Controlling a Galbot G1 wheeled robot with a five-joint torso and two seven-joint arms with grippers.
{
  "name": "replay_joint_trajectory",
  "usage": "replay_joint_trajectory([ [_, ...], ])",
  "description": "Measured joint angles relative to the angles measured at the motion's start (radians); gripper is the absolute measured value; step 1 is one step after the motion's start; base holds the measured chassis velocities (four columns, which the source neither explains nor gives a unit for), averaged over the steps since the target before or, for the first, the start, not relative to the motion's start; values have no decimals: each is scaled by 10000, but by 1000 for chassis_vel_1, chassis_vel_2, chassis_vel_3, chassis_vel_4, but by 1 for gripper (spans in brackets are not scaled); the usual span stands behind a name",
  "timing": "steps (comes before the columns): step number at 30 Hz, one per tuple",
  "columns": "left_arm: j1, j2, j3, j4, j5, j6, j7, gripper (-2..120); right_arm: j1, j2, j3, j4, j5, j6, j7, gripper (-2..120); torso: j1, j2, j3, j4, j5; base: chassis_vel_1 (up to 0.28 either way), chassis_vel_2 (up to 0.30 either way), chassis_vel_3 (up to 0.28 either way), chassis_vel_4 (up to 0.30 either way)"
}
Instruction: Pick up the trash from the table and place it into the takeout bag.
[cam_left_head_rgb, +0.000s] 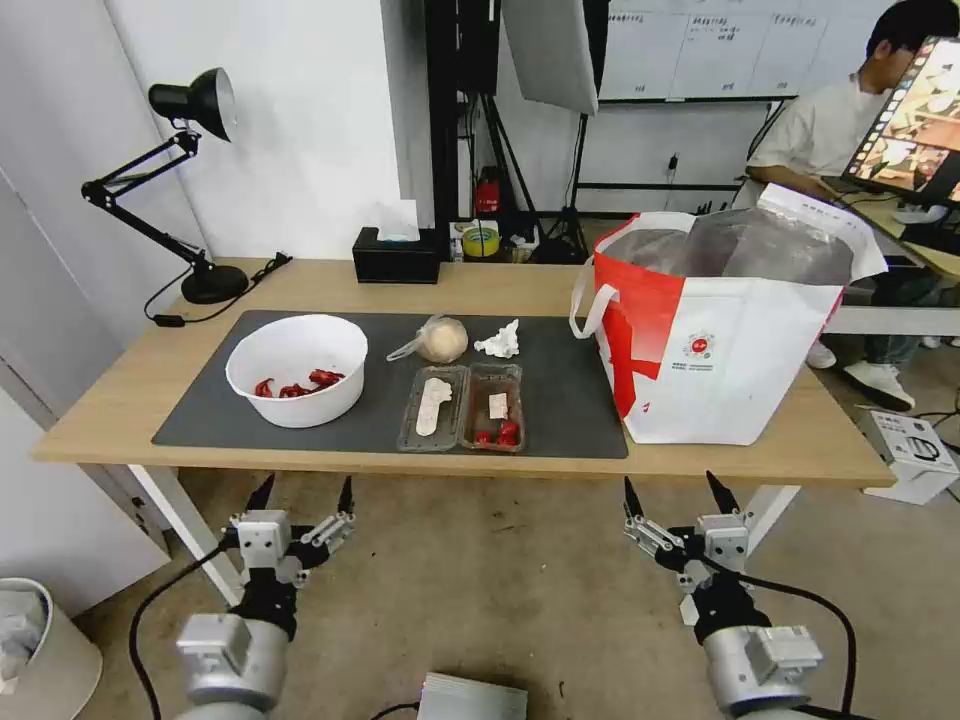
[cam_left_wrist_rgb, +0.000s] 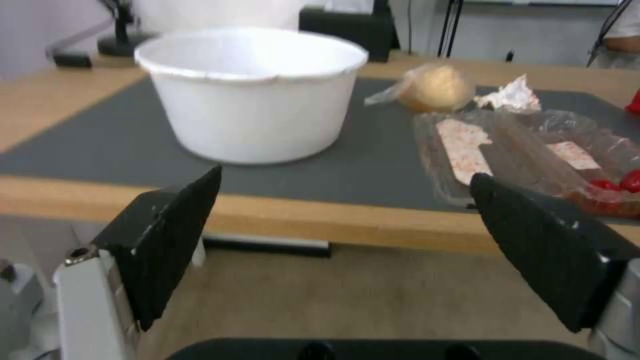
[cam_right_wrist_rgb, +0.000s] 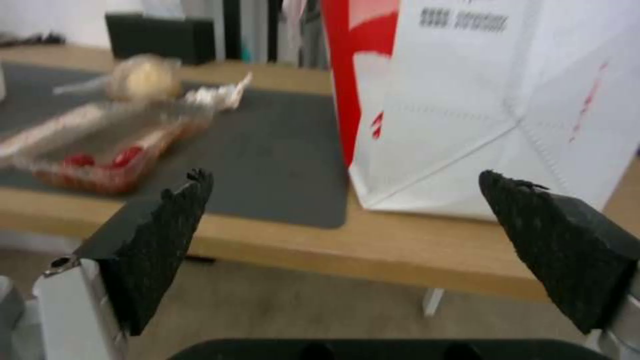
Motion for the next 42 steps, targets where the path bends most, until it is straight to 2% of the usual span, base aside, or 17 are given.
replay_joint_trajectory([
  [1, -27, 21, -33, -30, -104, 129, -21, 100, 41, -74, 28, 13, 67, -129, -21, 100, 0, 0, 0, 0, 0, 0, 0, 0, 0],
  [3, -209, 186, -268, -224, -839, 1028, -168, 100, 287, -603, 211, 102, 543, -1030, -191, 100, 0, 1, 0, -1, 0, 0, 0, 0, 0],
  [5, -244, 213, -309, -262, -964, 1184, -197, 100, 347, -713, 254, 123, 644, -1224, -227, 100, 0, 1, 0, 0, 0, 0, 0, 0, 0],
  [7, -446, 378, -550, -467, -1718, 2097, -342, 100, 597, -1236, 443, 214, 1118, -2120, -399, 100, 0, 0, 1, 0, 1, 0, 0, 0, 0],
  [9, -485, 412, -602, -510, -1870, 2289, -377, 100, 650, -1346, 483, 235, 1217, -2313, -431, 100, 0, 0, 0, -1, 0, 0, 0, 0, 0],
  [11, -672, 572, -838, -702, -2592, 3168, -528, 100, 904, -1870, 666, 328, 1690, -3206, -598, 100, 0, 0, 0, 0, 1, 0, 0, 0, 0],
  [13, -698, 593, -870, -731, -2698, 3296, -549, 100, 943, -1943, 694, 339, 1754, -3334, -622, 100, 0, 0, 0, 0, 0, 0, 0, 0, 0],
  [14, -773, 654, -982, -819, -3188, 3619, -585, 100, 1205, -2326, 763, 365, 2206, -3925, -791, 100, 0, 0, 0, -4, 0, 0, 0, 0, 0],
  [17, -780, 655, -992, -832, -3422, 3648, -564, 100, 1411, -2492, 756, 359, 2457, -4112, -891, 100, 0, 0, 0, 4, 0, 0, 0, 0, 0],
  [29, -833, 661, -875, -819, -3918, 3631, -641, 100, 1572, -2454, 506, 285, 2612, -4066, -1121, 100, 0, 0, 1, 0, 0, 0, 0, 0, 0],
  [31, -950, 702, -816, -740, -4525, 3656, -780, 100, 1597, -2452, 494, 262, 2599, -4036, -1122, 100, 0, 0, 0, -1, -1, 0, 0, 0, 0],
  [33, -984, 708, -799, -717, -4683, 3658, -820, 100, 1600, -2453, 493, 254, 2598, -4031, -1122, 100, 0, 0, 0, -1, -1, 0, 0, 0, 0],
  [36, -1242, 727, -651, -623, -6178, 3766, -1414, 100, 1619, -2456, 487, 225, 2586, -3997, -1121, 100, 0, 0, 0, 0, 0, 0, 0, 0, 0],
  [41, -1494, 780, -488, -467, -7172, 3789, -1766, 100, 1637, -2455, 457, 205, 2578, -3980, -1120, 100, 0, 0, 0, -1, -1, 0, 0, 0, 0],
  [42, -1621, 824, -418, -400, -7716, 3790, -1916, 100, 1646, -2456, 449, 200, 2574, -3975, -1119, 100, 0, 0, 0, 0, 0, 0, 0, 0, 0],
])
